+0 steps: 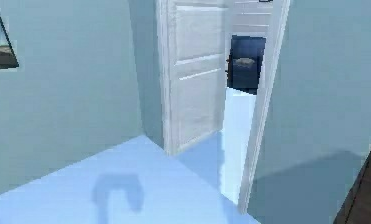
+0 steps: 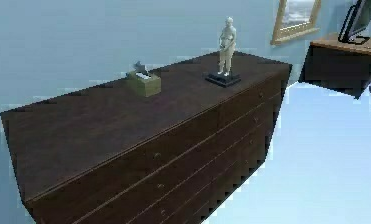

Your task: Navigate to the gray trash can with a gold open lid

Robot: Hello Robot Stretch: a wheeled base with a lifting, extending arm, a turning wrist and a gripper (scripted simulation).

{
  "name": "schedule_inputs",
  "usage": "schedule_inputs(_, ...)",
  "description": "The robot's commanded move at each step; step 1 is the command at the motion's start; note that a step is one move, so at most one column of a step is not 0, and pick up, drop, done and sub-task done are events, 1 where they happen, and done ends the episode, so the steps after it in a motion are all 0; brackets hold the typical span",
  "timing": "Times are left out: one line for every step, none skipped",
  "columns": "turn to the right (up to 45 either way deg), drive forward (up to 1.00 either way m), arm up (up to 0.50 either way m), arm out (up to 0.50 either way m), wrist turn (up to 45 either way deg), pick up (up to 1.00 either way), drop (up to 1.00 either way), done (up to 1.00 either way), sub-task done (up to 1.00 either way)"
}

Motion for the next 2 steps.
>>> schedule_inputs(0.0,1.00,0.00,0.00,0.0,0.00,0.00,0.00,0.00)
schedule_inputs(24.0,0.00,0.00,0.00,0.0,0.00,0.00,0.00,0.00)
